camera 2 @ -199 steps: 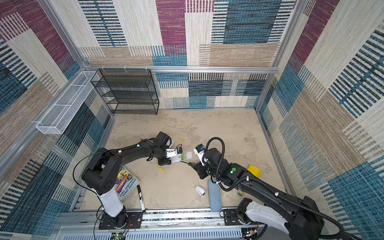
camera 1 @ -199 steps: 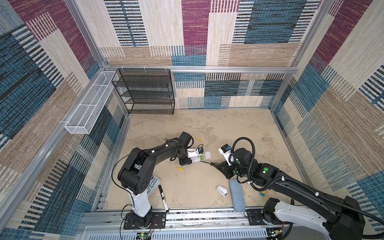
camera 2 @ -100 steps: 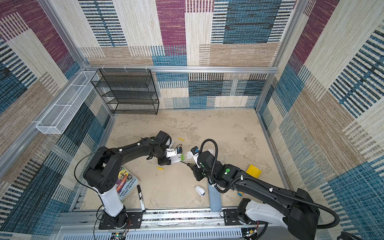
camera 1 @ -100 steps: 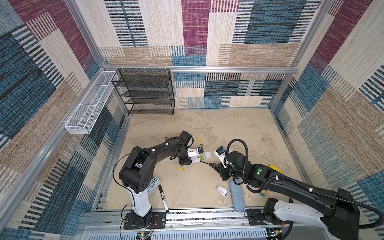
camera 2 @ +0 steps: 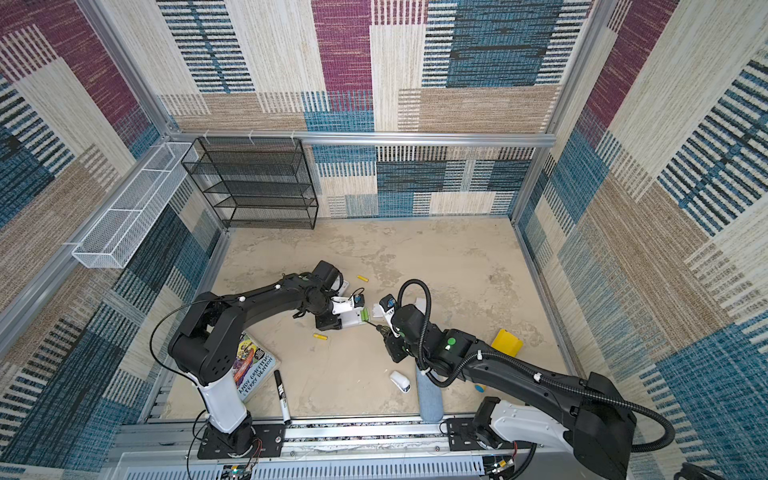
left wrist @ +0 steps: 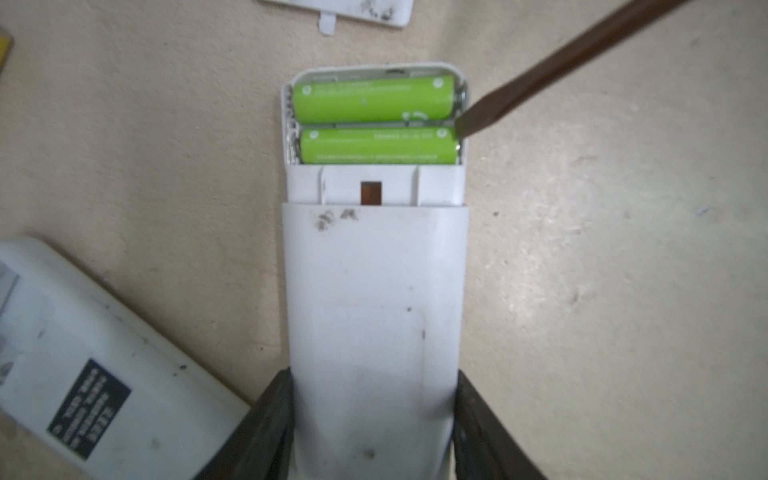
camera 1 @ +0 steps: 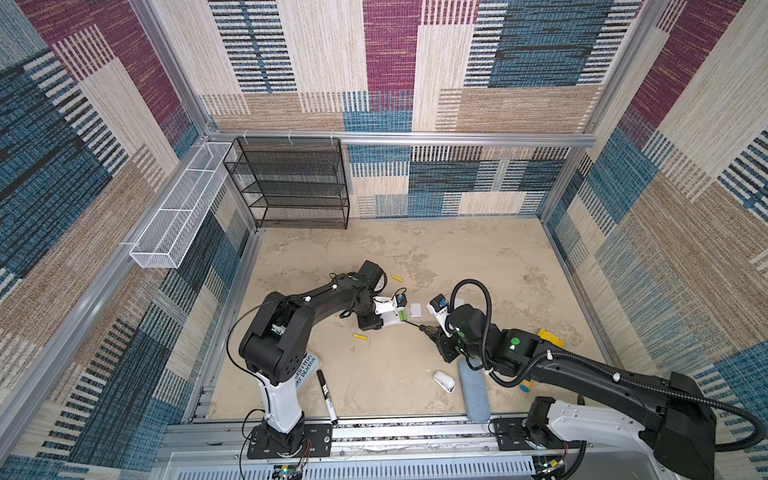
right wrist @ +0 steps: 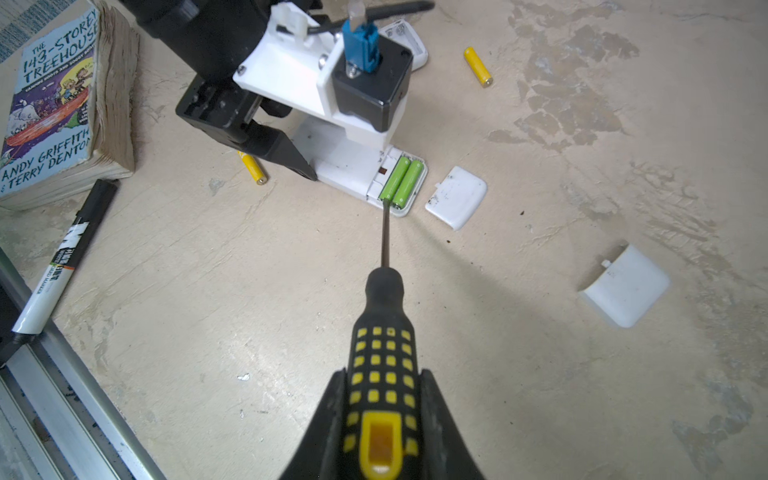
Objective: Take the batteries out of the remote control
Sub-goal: 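Insert the screwdriver tip beside the nearer green battery with the right gripper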
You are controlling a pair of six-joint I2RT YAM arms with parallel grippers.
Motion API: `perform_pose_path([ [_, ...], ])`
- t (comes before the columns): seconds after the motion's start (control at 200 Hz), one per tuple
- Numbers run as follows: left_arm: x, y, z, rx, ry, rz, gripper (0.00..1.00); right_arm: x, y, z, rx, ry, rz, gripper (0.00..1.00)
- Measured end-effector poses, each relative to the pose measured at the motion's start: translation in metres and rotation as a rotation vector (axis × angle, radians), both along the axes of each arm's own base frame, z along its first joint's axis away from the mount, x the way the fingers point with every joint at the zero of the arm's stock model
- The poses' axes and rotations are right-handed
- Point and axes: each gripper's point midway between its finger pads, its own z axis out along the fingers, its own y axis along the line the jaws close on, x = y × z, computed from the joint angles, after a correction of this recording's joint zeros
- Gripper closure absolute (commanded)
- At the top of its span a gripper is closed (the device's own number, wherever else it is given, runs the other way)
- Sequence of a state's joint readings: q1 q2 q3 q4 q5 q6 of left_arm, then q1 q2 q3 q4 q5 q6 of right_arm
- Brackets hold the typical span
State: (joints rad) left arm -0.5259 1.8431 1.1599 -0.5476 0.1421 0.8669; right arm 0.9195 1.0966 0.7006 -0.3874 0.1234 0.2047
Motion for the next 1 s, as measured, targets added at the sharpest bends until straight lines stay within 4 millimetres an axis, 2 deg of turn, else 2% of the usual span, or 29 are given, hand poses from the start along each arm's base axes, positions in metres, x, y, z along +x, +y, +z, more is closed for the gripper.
perform_pose_path([
  [1.002,0.0,0.0,0.0,0.004,0.005,-0.001,0.52,-0.001,0.0,-0.011,-0.029,0.009,0.011,1.0],
])
